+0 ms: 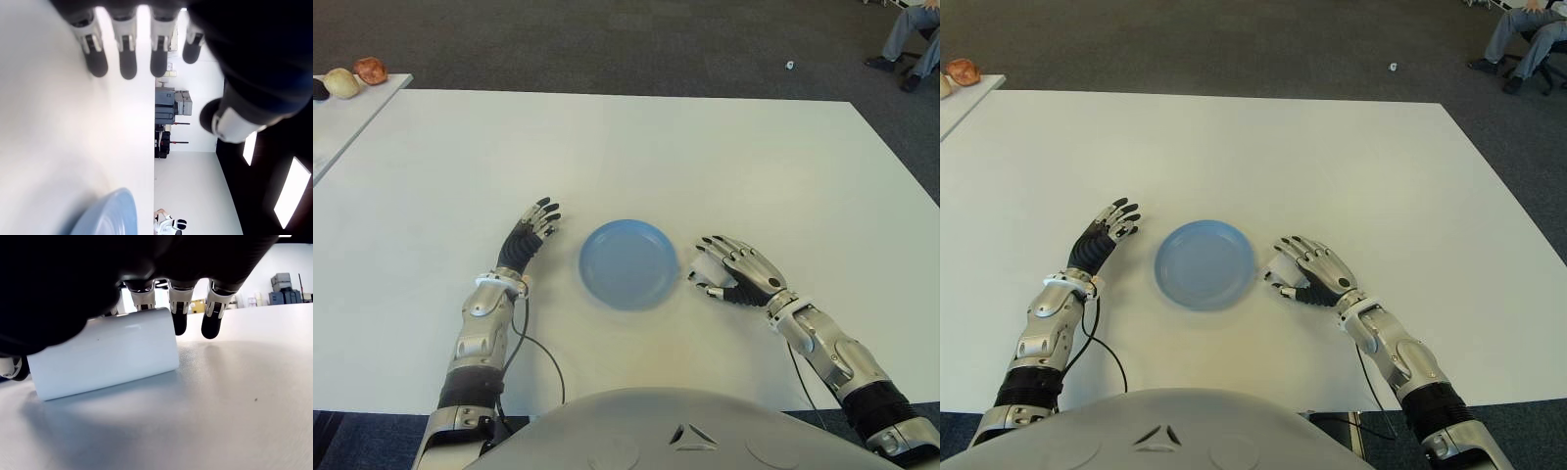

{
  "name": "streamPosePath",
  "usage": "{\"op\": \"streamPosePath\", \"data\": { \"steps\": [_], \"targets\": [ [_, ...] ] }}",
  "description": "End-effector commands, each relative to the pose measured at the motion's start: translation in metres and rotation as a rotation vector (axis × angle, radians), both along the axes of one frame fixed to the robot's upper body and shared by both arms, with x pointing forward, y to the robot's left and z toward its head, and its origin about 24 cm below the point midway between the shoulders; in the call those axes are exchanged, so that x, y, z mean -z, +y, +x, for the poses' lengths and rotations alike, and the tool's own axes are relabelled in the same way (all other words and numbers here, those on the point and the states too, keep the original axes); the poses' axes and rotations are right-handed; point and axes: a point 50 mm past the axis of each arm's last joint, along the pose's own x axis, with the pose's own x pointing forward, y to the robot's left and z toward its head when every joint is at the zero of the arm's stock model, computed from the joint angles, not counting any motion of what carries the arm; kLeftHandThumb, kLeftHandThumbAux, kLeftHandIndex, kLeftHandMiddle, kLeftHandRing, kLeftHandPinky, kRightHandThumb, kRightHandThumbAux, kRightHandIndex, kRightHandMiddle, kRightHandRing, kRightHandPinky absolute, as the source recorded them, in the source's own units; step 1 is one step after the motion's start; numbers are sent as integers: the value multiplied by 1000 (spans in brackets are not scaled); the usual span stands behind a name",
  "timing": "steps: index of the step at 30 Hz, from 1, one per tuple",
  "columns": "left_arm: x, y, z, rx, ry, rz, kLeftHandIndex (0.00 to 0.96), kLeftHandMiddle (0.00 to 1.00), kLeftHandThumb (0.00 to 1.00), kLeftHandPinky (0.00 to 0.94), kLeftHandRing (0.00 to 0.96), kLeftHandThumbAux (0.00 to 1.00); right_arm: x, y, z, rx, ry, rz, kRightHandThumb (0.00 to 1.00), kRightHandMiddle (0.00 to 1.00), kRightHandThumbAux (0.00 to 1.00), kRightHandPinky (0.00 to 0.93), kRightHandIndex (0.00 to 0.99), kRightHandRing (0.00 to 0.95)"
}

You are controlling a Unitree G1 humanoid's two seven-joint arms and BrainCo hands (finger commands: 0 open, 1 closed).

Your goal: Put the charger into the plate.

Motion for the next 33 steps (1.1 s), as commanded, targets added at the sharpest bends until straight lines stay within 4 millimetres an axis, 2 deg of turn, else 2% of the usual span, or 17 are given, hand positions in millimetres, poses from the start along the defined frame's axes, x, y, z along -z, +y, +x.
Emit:
{"op": "streamPosePath", "data": {
  "steps": [1,29,30,32,33],
  "targets": [
    [2,2,-2,-7,21,18,84,130,0,138,132,598,9,2,-2,-3,14,-8,269,0,214,0,0,0],
    [0,6,-2,6,23,16,86,137,0,135,135,599,21,4,-6,5,2,26,314,0,224,0,0,0],
    [0,6,-2,7,22,16,86,136,0,134,135,600,21,5,-5,0,-8,26,315,0,227,11,2,0],
    [0,6,-2,7,21,18,86,136,0,132,134,601,20,5,-5,-10,-37,26,326,19,238,95,24,26],
    [-1,6,-2,7,20,18,87,136,0,132,134,602,20,5,-5,-15,-52,27,354,73,250,179,71,90]
  ]
}}
